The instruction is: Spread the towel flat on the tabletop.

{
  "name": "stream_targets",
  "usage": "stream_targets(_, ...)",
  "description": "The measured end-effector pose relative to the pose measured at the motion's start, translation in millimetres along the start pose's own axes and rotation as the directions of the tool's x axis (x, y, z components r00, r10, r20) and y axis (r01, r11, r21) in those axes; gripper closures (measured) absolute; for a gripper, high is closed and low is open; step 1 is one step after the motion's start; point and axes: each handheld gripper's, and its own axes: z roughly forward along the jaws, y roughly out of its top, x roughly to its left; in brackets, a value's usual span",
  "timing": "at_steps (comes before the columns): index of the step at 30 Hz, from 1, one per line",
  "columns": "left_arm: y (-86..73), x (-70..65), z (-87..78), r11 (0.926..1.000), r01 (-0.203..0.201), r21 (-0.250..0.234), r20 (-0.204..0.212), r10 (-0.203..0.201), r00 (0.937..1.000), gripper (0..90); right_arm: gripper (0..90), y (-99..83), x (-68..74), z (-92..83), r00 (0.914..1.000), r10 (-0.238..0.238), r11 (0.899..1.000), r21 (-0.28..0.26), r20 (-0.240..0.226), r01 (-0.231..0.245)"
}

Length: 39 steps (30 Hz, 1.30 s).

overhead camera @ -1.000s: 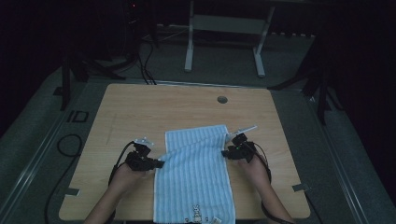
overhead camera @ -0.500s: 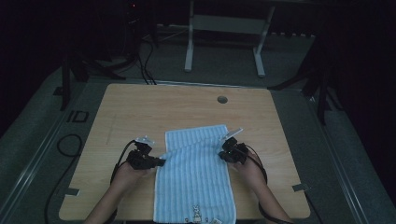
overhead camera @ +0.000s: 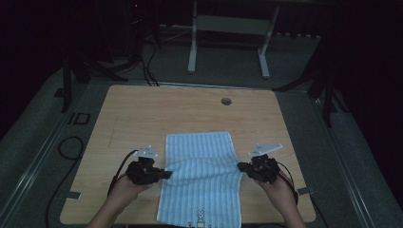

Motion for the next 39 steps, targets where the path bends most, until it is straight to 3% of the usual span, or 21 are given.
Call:
stream_targets(3, -10.8, -1.1, 7.8, 0.9990, 0.002, 0.045, 0.016, -0.002, 0.9999, 88.3, 86.7, -10.6, 5.2, 1.7, 1.0000, 0.003, 1.000, 0.017, -0.008, -0.003)
stream_targets(6, -16.4, 5.9, 14.1, 0.9976, 0.027, 0.064, 0.020, -0.029, 0.9994, 88.2, 86.7, -25.2, 9.6, 18.7, 0.9991, 0.002, 0.996, 0.084, -0.043, 0.002)
stream_targets(9, -16.6, 16.0, 21.3, 0.9939, 0.057, 0.094, 0.021, -0.060, 0.9980, 88.3, 86.7, -25.7, 6.4, 33.3, 0.9987, 0.014, 0.993, 0.116, -0.048, -0.009)
stream_targets(11, -19.4, 18.8, 28.7, 0.9888, 0.048, 0.141, 0.039, -0.055, 0.9977, 87.8, 86.6, -24.6, 5.5, 44.6, 0.9990, 0.007, 0.989, 0.148, -0.045, 0.000)
stream_targets(14, -24.7, 19.8, 34.8, 0.9839, 0.061, 0.168, 0.046, -0.070, 0.9965, 86.1, 86.6, -25.2, 7.9, 53.2, 0.9990, -0.009, 0.984, 0.177, -0.044, 0.017)
stream_targets(15, -29.4, 20.8, 37.2, 0.9845, 0.070, 0.161, 0.052, -0.079, 0.9955, 86.1, 86.6, -26.6, 9.0, 57.1, 0.9990, -0.024, 0.981, 0.192, -0.037, 0.030)
stream_targets(16, -30.3, 21.7, 37.0, 0.9849, 0.080, 0.153, 0.054, -0.089, 0.9945, 86.2, 86.5, -29.3, 8.3, 59.3, 0.9992, -0.011, 0.985, 0.173, -0.037, 0.017)
stream_targets(18, -30.7, 20.8, 35.0, 0.9868, 0.069, 0.146, 0.048, -0.077, 0.9959, 85.0, 86.3, -29.3, 8.0, 58.9, 0.9992, -0.005, 0.984, 0.178, -0.040, 0.012)
stream_targets(20, -29.6, 19.9, 32.4, 0.9877, 0.061, 0.144, 0.039, -0.067, 0.9970, 71.9, 84.6, -29.0, 8.6, 58.5, 0.9991, -0.007, 0.983, 0.185, -0.041, 0.015)
stream_targets(21, -25.1, 21.0, 17.5, 0.9924, 0.058, 0.109, 0.017, -0.060, 0.9981, 71.9, 79.6, -28.7, 9.4, 57.5, 0.9992, -0.013, 0.982, 0.188, -0.037, 0.020)
stream_targets(22, -22.7, 22.7, 8.5, 0.9945, 0.063, 0.084, 0.003, -0.063, 0.9980, 63.9, 76.4, -27.1, 9.7, 50.5, 0.9987, -0.005, 0.984, 0.178, -0.050, 0.014)
stream_targets(23, -19.4, 25.7, -2.8, 0.9965, 0.061, 0.057, -0.020, -0.060, 0.9980, 63.6, 72.8, -25.5, 8.5, 45.6, 0.9981, -0.003, 0.986, 0.165, -0.062, 0.013)
stream_targets(25, -12.1, 32.5, -17.4, 0.9982, 0.058, 0.015, -0.053, -0.057, 0.9969, 63.7, 71.0, -17.7, 3.7, 32.5, 0.9991, -0.012, 0.990, 0.140, -0.041, 0.017)
stream_targets(26, -7.2, 35.8, -22.3, 0.9990, 0.044, -0.007, -0.075, -0.044, 0.9962, 65.6, 75.7, -12.6, -0.5, 26.9, 0.9995, -0.010, 0.993, 0.119, -0.030, 0.013)
stream_targets(27, -1.9, 39.9, -24.2, 0.9987, 0.047, -0.021, -0.075, -0.049, 0.9960, 71.5, 87.5, -6.4, -4.8, 22.4, 0.9998, -0.010, 0.995, 0.104, -0.016, 0.011)
stream_targets(28, 2.5, 43.2, -23.7, 0.9981, 0.055, -0.027, -0.077, -0.057, 0.9954, 79.6, 89.7, 0.7, -9.2, 19.7, 0.9999, -0.015, 0.996, 0.092, -0.004, 0.015)
stream_targets(30, 15.5, 49.5, -15.1, 0.9978, 0.053, -0.040, -0.104, -0.057, 0.9929, 90.0, 90.0, 13.7, -17.2, 20.6, 0.9999, -0.013, 0.998, 0.064, -0.001, 0.013)
stream_targets(32, 24.7, 52.1, -2.2, 0.9985, 0.046, -0.030, -0.131, -0.049, 0.9901, 90.0, 90.0, 28.8, -24.3, 30.5, 0.9999, -0.008, 0.999, 0.048, 0.011, 0.007)
stream_targets(35, 35.1, 49.8, 22.9, 0.9999, 0.003, 0.016, -0.160, -0.001, 0.9871, 90.0, 90.0, 41.4, -27.9, 50.7, 0.9999, -0.003, 0.998, 0.058, 0.015, 0.002)
stream_targets(36, 37.2, 49.0, 32.3, 0.9992, -0.011, 0.039, -0.162, 0.017, 0.9866, 90.0, 90.0, 44.2, -28.3, 58.9, 0.9998, -0.004, 0.998, 0.062, 0.020, 0.003)
stream_targets(39, 38.1, 51.2, 51.2, 0.9960, -0.005, 0.089, -0.152, 0.018, 0.9882, 90.0, 90.0, 46.3, -29.3, 82.2, 0.9997, -0.004, 0.996, 0.091, 0.023, 0.002)
